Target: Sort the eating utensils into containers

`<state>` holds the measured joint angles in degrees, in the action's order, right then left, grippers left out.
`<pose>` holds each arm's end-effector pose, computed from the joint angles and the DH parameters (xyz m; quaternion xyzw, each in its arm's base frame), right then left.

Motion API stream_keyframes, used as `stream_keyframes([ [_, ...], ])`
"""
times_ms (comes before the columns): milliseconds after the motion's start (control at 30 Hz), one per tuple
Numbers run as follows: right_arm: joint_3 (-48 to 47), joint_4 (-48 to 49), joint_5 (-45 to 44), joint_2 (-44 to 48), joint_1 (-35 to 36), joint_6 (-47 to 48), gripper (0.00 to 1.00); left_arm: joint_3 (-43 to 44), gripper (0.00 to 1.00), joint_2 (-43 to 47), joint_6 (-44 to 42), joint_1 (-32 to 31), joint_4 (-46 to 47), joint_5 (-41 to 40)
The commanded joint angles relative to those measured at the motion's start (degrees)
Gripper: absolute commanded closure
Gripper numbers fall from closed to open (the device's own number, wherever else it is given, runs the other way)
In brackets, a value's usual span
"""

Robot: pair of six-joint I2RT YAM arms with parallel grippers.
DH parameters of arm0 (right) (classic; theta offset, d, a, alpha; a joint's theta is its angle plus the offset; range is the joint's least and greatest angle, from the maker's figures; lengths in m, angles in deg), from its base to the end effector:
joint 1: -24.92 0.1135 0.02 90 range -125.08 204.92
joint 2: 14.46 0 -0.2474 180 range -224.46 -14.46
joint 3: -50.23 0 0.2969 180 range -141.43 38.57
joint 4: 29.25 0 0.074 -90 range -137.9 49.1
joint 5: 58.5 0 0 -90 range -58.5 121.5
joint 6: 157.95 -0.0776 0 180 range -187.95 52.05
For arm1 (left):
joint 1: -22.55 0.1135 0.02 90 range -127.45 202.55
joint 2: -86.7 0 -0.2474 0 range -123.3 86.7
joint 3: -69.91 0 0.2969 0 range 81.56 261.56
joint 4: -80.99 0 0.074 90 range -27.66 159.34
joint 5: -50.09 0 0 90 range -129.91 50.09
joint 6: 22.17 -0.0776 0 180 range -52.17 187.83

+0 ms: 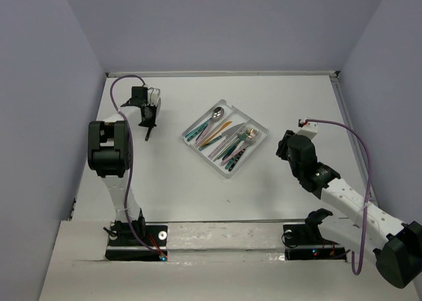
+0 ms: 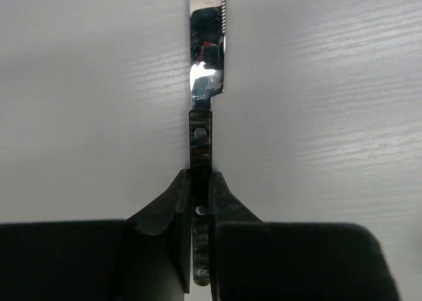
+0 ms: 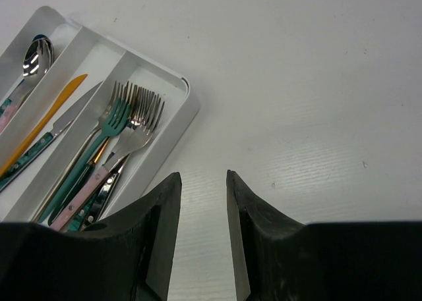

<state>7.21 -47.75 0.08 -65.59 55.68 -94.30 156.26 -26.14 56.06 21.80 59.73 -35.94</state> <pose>0.2648 0.1105 0.2014 0.1106 0.8239 0.0394 0.5544 0.4835 -0.0117 0.0970 0.1141 0.9253 0.0024 0.3616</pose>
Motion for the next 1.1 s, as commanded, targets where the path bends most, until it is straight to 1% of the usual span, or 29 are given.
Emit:
stream_keyframes([
  [0, -1.61, 2.37, -0.75, -0.11, 0.00, 0.69, 0.60, -0.34, 0.95, -0.63, -0.89, 0.23, -1.20, 1.13],
  [33, -1.61, 2.37, -0.66, -0.11, 0.00, 0.77, 0.60, -0.43, 1.00, -0.54, -0.80, 0.23, -1.12, 0.96],
  [100, -1.61, 2.37, -0.57, -0.02, 0.00, 0.86, 0.59, -0.60, 1.00, 0.16, -0.71, 0.23, -1.03, 0.87],
  [167, -1.61, 2.37, -0.48, -0.02, 0.00, 0.95, 0.55, -1.39, 1.00, 1.64, -0.27, 0.23, -0.24, 0.87],
  [233, -1.61, 2.37, -0.48, 0.07, 0.00, 1.04, 0.55, -2.45, 1.00, 3.32, -0.01, 0.23, 0.37, 1.13],
  [333, -1.52, 2.28, -0.84, 0.24, 0.00, 0.95, 0.54, -3.59, 1.00, 9.54, 0.69, 0.05, 1.52, 2.36],
  [400, -1.52, 2.28, -0.92, 0.33, 0.00, 0.86, 0.49, -3.86, 1.00, 12.62, 0.43, -0.39, 1.61, 2.36],
  [433, -1.52, 2.28, -1.19, 0.42, 0.00, 0.69, 0.43, -4.03, 1.00, 14.03, 0.08, -1.78, 1.26, 1.84],
  [467, -1.52, 2.37, -1.36, 0.42, 0.00, 0.60, 0.40, -4.12, 1.00, 16.83, -1.05, -2.75, 1.00, 1.57],
  [633, -1.43, 2.37, -1.54, 0.33, 0.00, 0.51, 0.40, -4.30, 1.00, 23.97, -4.13, -13.99, -1.11, -0.28],
  [667, -1.43, 2.37, -1.71, 0.33, 0.00, 0.51, 0.40, -4.30, 1.00, 25.11, -4.40, -18.71, -1.73, 0.68],
  [700, -1.43, 2.37, -1.72, 0.33, 0.00, 0.51, 0.40, -4.30, 1.00, 25.30, -4.58, -20.93, -2.08, 1.47],
  [733, -1.43, 2.37, -1.80, 0.33, 0.00, 0.60, 0.40, -3.69, 1.00, 25.12, -4.66, -22.96, -2.34, 2.44],
  [767, -1.43, 2.37, -1.80, 0.25, 0.00, 0.60, 0.40, -3.25, 1.00, 23.73, -4.67, -26.72, -3.13, 3.41],
  [867, -1.43, 2.37, -1.98, 0.25, 0.00, 0.51, 0.38, 1.05, 1.00, 18.99, -3.70, -30.53, -5.50, 3.68],
  [900, -1.43, 2.28, -2.07, 0.16, 0.00, 0.51, 0.35, 2.63, 1.00, 15.05, -3.44, -32.01, -6.29, 3.85],
  [933, -1.43, 2.28, -2.15, 0.16, 0.00, 0.51, 0.34, 5.87, 1.00, 13.10, -3.09, -32.55, -7.17, 4.20],
  [967, -1.43, 2.28, -2.33, 0.16, 0.00, 0.42, 0.29, 7.29, 1.00, 9.60, -2.56, -32.99, -8.66, 4.90],
  [1000, -1.43, 2.11, -2.42, 0.24, 0.00, 0.33, 0.29, 9.83, 1.00, 8.09, -2.30, -33.60, -9.02, 5.26],
  [1067, -1.43, 2.11, -2.51, 0.33, 0.00, 0.33, 0.28, 11.60, 1.00, 4.58, -2.03, -34.14, -9.29, 4.65],
])
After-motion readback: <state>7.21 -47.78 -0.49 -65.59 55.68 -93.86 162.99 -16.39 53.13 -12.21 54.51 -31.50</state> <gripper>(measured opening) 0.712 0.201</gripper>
